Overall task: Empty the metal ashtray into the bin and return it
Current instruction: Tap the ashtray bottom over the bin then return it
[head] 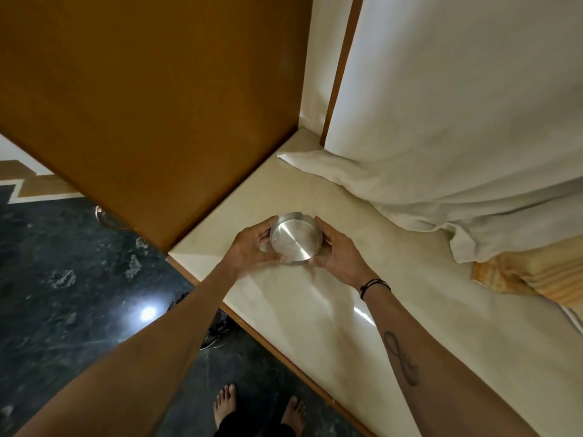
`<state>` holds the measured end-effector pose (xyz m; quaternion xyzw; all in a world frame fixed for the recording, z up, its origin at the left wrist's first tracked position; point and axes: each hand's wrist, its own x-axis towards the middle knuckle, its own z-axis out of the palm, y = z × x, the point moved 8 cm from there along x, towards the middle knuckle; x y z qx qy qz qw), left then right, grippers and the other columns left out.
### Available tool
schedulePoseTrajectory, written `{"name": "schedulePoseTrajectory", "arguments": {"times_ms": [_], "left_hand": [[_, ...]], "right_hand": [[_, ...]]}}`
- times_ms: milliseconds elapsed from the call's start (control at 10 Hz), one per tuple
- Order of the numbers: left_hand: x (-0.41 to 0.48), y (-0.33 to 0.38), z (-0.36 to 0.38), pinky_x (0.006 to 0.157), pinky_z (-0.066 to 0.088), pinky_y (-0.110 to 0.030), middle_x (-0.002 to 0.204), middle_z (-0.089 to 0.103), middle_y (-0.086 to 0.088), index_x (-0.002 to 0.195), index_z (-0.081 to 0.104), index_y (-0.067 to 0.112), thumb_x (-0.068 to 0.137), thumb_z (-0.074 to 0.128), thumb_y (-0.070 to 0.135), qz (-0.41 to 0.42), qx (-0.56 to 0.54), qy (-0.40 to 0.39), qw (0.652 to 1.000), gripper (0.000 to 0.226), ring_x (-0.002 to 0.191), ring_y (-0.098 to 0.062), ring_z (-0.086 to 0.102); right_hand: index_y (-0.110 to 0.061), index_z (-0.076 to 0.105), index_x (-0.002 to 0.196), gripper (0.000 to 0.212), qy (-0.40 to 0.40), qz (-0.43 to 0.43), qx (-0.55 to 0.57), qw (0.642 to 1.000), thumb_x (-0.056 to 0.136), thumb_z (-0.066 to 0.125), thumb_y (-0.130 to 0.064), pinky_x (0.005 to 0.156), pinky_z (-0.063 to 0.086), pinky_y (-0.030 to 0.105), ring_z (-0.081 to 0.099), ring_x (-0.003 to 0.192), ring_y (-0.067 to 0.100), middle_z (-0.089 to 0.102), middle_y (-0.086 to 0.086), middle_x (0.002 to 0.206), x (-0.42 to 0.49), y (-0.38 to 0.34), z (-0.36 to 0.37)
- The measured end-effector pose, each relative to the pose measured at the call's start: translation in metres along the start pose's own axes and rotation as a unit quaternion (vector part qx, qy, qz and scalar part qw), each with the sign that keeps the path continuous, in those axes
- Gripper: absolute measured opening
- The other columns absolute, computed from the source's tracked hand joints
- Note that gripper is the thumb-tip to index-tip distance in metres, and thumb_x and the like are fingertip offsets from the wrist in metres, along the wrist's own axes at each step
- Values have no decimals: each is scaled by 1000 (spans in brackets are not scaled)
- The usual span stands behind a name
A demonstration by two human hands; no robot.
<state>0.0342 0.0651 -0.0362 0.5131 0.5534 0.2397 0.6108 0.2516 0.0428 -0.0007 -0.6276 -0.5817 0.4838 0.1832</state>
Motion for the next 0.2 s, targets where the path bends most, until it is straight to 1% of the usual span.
{"name": "schedulePoseTrajectory", "arguments": {"times_ms": [100,200], "left_hand": [[0,0,0,122,49,-31,166,56,1,167,45,24,71,100,2,-3,32,-10,999,113,154,-19,53],[-8,19,5,126,44,-40,170,50,-4,171,36,27,82,94,15,19,108,-16,994,107,156,-25,51]], "right_hand": [[-26,32,168,99,22,-9,-31,999,86,84,-4,121,42,25,50,147,14,50,-5,162,0,-1,4],[-25,21,171,104,14,-31,-79,996,88,84,-13,133,33,43,34,162,23,30,0,177,-2,-16,10]]}}
